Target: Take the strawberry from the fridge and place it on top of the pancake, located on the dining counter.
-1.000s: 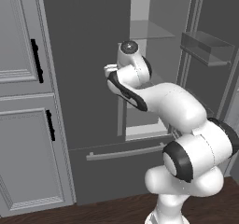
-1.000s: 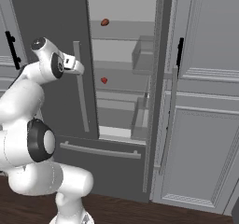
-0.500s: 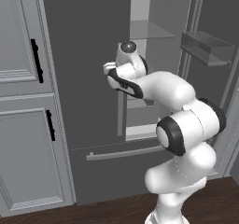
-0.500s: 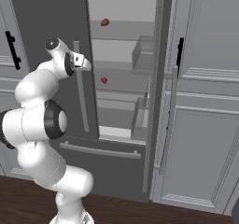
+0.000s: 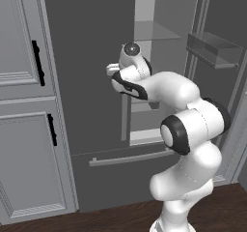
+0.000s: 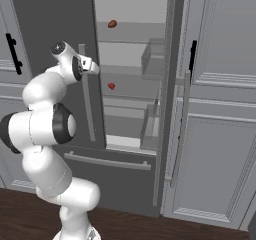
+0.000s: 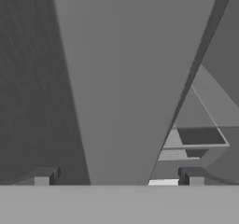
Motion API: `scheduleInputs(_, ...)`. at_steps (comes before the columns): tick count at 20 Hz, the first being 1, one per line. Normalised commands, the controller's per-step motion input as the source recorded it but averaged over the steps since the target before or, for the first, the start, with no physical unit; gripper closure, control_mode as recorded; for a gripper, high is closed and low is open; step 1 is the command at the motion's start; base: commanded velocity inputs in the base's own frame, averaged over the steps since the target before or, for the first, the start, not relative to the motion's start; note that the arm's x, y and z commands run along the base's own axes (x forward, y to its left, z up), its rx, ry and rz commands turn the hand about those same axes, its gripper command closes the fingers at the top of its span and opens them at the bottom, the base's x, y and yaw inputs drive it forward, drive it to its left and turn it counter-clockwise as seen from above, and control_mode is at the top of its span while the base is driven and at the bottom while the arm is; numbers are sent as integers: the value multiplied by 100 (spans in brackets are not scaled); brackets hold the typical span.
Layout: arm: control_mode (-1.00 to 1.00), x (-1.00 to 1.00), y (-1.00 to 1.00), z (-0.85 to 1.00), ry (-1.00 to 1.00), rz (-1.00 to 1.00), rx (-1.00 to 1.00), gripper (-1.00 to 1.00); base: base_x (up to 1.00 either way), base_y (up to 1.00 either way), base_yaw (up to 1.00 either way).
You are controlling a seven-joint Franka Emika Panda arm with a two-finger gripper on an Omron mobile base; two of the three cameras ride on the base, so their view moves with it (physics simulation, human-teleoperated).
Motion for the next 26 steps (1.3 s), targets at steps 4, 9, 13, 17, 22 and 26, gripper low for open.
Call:
scheduleInputs(4, -100, 11, 0, -25, -13, 0, 0, -100, 0, 0, 0)
scheduleInputs(9, -100, 15, 1, -17, -13, 0, 0, -100, 0, 0, 0)
scheduleInputs(13, -100, 13, 6, -6, -7, 0, 0, -100, 0, 0, 0)
scheduleInputs(17, -100, 14, 12, -5, -2, 0, 0, 100, 0, 0, 0)
scheduleInputs(22, -100, -1, 9, 0, 0, -3, 0, 100, 0, 0, 0)
scheduleInputs(26, -100, -44, 35, 0, 0, -15, 0, 100, 0, 0, 0)
